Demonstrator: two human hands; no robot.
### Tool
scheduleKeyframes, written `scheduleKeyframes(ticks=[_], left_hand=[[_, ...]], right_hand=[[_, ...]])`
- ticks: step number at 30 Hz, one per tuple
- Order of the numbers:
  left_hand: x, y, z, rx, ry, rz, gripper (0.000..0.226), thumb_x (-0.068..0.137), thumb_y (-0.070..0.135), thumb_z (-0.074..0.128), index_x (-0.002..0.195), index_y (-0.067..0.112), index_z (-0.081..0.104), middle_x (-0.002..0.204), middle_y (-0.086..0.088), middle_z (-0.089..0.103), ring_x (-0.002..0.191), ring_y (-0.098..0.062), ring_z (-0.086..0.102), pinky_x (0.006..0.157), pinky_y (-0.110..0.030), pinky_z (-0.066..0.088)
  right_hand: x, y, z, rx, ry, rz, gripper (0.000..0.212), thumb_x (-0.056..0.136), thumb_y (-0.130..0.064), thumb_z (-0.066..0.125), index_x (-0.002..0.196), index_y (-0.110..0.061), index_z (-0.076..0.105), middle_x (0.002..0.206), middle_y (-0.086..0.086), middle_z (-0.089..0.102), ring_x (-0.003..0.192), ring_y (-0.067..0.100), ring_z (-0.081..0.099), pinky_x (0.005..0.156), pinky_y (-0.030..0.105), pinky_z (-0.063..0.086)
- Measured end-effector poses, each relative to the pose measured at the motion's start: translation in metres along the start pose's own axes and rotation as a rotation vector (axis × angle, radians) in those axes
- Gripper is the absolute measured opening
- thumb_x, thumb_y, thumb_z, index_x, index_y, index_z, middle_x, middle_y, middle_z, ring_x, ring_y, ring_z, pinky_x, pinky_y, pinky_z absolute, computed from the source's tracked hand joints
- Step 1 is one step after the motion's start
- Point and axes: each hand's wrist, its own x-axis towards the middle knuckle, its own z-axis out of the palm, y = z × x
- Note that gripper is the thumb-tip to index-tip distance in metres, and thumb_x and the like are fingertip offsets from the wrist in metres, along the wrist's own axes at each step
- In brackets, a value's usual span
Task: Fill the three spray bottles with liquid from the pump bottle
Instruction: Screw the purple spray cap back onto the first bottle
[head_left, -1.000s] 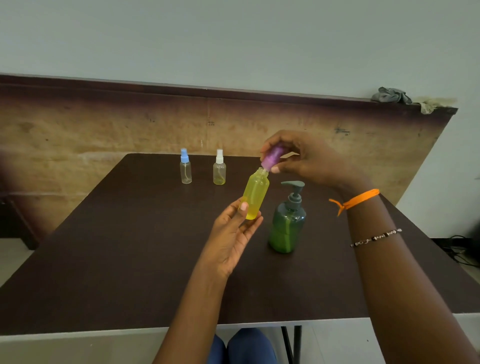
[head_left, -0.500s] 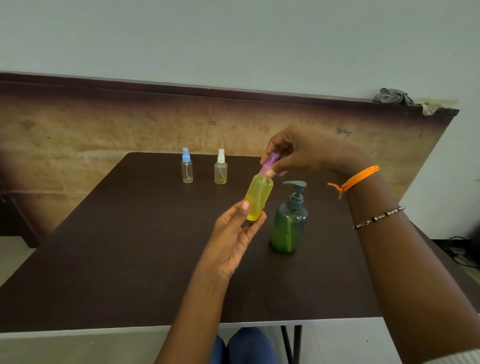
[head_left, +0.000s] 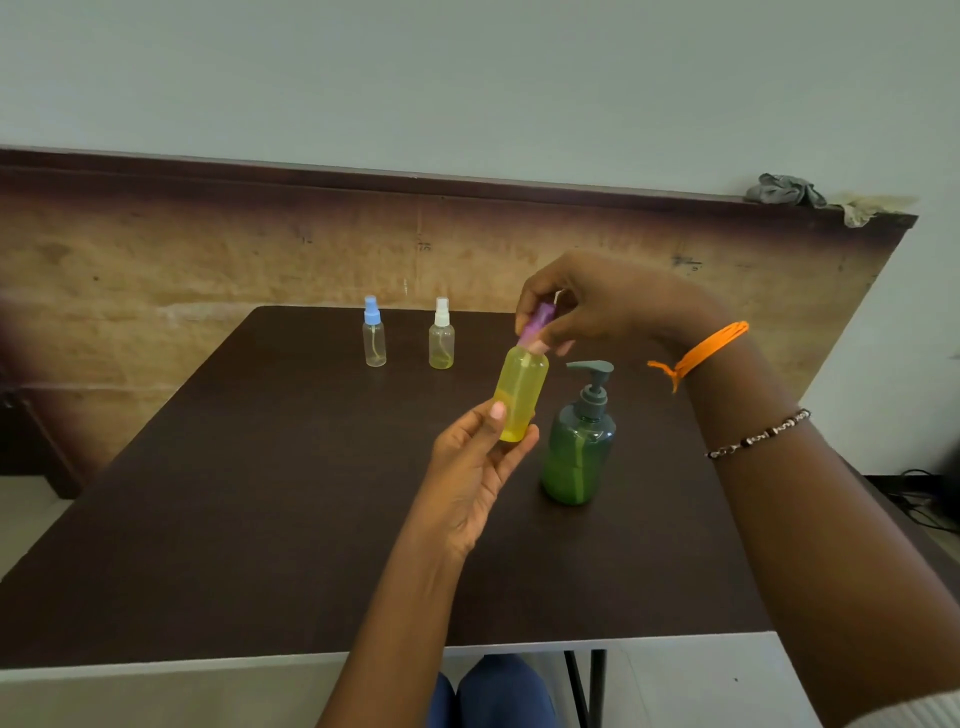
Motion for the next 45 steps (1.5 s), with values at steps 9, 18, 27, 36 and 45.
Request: scheduleKeyframes(ticks=[9, 18, 27, 36, 45], left_hand=[[-0.004, -0.006, 0.011, -0.104, 0.007, 0.065, 0.019, 0.091, 0.011, 0.049, 0.101, -0.001, 0.061, 0.097, -0.014, 0.068, 0.082, -0.014, 0.070, 0.071, -0.022, 0.056], [-0.001, 0.007, 0.009, -0.178, -0.004, 0.044, 0.025, 0.086, 0.014, 0.054, 0.103, -0.002, 0.061, 0.101, -0.016, 0.068, 0.091, -0.016, 0.069, 0.070, -0.022, 0.056], [0.000, 0.006, 0.008, -0.064, -0.005, 0.135, 0.024, 0.089, 0.013, 0.050, 0.107, 0.001, 0.060, 0.096, -0.010, 0.069, 0.085, -0.015, 0.070, 0.073, -0.023, 0.056], [-0.001, 0.014, 0.008, -0.130, -0.064, 0.027, 0.035, 0.064, 0.022, 0.067, 0.091, 0.000, 0.070, 0.087, -0.014, 0.072, 0.082, -0.016, 0.071, 0.063, -0.022, 0.056], [0.002, 0.007, 0.004, 0.213, 0.006, 0.227, 0.023, 0.096, 0.022, 0.041, 0.106, 0.009, 0.057, 0.086, -0.005, 0.060, 0.071, -0.008, 0.056, 0.066, -0.018, 0.053]], right_hand=[[0.003, -0.009, 0.011, -0.214, 0.211, 0.159, 0.055, 0.084, -0.056, 0.058, 0.050, -0.013, 0.051, 0.041, -0.003, 0.045, 0.039, 0.008, 0.040, 0.047, 0.023, 0.032], [-0.010, 0.004, 0.013, 0.532, 0.140, -0.114, 0.030, 0.084, 0.006, 0.062, 0.106, -0.014, 0.062, 0.101, 0.005, 0.067, 0.087, 0.004, 0.066, 0.081, 0.018, 0.052], [-0.006, -0.010, 0.045, 0.588, 0.501, 0.061, 0.017, 0.079, -0.018, 0.076, 0.089, -0.011, 0.064, 0.076, -0.003, 0.063, 0.064, -0.002, 0.055, 0.060, 0.010, 0.042], [-0.010, 0.001, 0.053, 1.067, 0.372, -0.128, 0.022, 0.077, -0.005, 0.064, 0.099, -0.004, 0.065, 0.086, 0.001, 0.073, 0.087, 0.010, 0.068, 0.084, 0.020, 0.051], [-0.005, -0.014, 0.079, 1.026, 0.716, 0.067, 0.024, 0.078, -0.005, 0.073, 0.101, -0.006, 0.069, 0.089, 0.003, 0.072, 0.081, 0.004, 0.067, 0.071, 0.011, 0.048]])
